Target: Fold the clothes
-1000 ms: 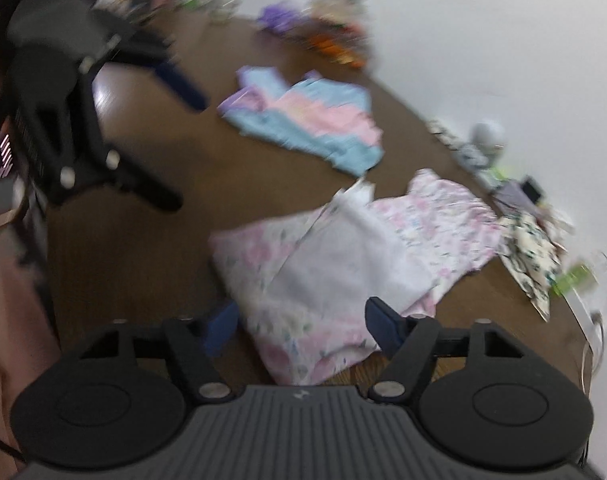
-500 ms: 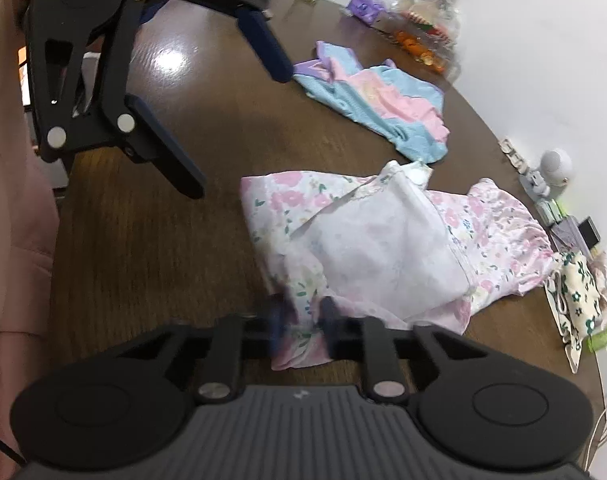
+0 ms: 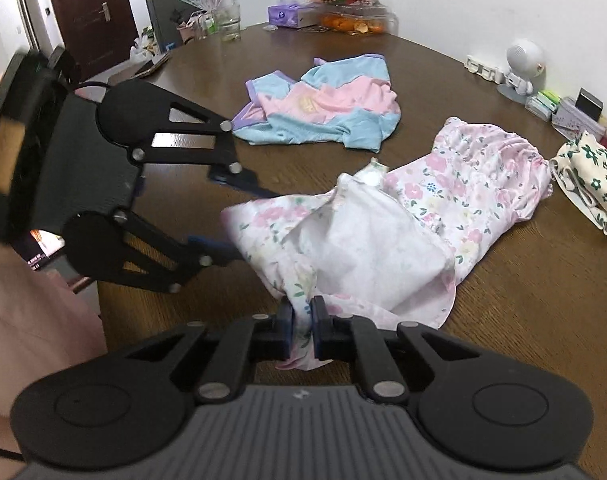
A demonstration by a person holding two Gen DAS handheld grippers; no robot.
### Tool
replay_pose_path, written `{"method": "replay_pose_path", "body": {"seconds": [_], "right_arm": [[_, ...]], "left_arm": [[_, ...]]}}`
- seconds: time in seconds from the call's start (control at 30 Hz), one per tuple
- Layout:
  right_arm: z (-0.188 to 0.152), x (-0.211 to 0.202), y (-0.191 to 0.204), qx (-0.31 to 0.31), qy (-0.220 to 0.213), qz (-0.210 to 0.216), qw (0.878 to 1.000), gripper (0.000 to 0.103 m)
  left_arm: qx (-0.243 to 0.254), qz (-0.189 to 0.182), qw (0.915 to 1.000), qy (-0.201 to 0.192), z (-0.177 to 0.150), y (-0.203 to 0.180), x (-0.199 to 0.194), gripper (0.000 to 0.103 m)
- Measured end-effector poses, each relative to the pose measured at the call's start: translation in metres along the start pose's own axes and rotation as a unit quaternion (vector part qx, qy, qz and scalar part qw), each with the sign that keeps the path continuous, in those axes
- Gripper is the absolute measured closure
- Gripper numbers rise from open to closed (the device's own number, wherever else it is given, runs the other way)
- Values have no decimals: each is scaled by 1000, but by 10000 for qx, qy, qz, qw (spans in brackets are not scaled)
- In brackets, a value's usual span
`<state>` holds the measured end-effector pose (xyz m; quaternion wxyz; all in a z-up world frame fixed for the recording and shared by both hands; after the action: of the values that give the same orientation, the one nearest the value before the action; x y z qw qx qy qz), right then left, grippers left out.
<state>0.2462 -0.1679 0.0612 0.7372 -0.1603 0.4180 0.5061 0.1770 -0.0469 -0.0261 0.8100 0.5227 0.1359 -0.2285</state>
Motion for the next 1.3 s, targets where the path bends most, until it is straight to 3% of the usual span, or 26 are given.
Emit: {"method": "replay_pose_path", "body": {"seconds": [0.17,0.23,0.33,0.4,0.43,0.47,0.57,0.63,0.7,0.77,0.87,0.97,1.03,1.07,1.1,1.17,1.23,1.3], "right_arm": [[4,-2,-2,38,13,43,10000,94],[4,-1,-3,47,24,75,10000,94],[6,-1,-3,68,5,170,9998,94],[9,-2,-3,52,-19,225,9997,94],[10,-3,-3,41,-43,220,9997,94],[11,-5,-3,34,-70,206,9998,94],[9,-10,0,-49,-197,101,9997,92],[5,-16,7,-230,-333,-17,9992,77],[-5,-18,19,-743,-416,-471,9953,29],[-21,-11,34,-1484,-341,-966,9836,23],[-40,15,46,-2298,46,-1512,9614,23],[-47,29,51,-2762,58,-1807,9440,26],[-45,28,52,-2829,-92,-1735,9433,33],[-44,27,53,-2846,-168,-1675,9437,48],[-43,25,50,-2679,-205,-1474,9519,71],[-39,19,40,-2151,-238,-928,9719,87],[-35,13,30,-1609,-270,-376,9859,88],[-31,7,21,-1057,-300,179,9938,88]], "left_arm": [[1148,542,9910,-418,-8,-20,4,34],[1439,695,9855,-563,-12,-25,4,32],[1662,526,9828,-604,-15,-26,10,33],[1708,336,9830,-591,-14,-23,15,42],[1692,197,9837,-579,-13,-19,18,65],[1589,-15,9859,-531,-11,-14,20,95],[1118,-563,9910,-475,-6,8,18,97],[898,-736,9922,-444,-4,19,17,97],[583,-970,9928,-398,-3,31,16,97],[369,-1192,9914,-393,-3,40,15,97],[287,-1403,9889,-404,2,44,10,97],[266,-1649,9850,-425,7,48,2,97],[214,-1866,9813,-429,11,45,-8,97],[161,-1999,9788,-417,11,44,-12,97],[98,-2139,9760,-400,12,43,-17,97],[-55,-2430,9694,-354,12,46,-23,97],[-325,-2754,9605,-238,14,56,-20,96],[-739,-2926,9534,10,16,70,-8,89]]}}
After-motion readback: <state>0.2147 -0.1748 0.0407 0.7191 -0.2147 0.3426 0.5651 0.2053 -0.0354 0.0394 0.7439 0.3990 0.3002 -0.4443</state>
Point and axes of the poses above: each gripper's, at about its wrist camera, not at the fingertips, and x roughly the way its jaws point, y to its left, z to its top, the point moved 2 cm from there along x, roughly the way its jaws point, and after that the axes turned 7 degrees about z, right-handed, at the moved point
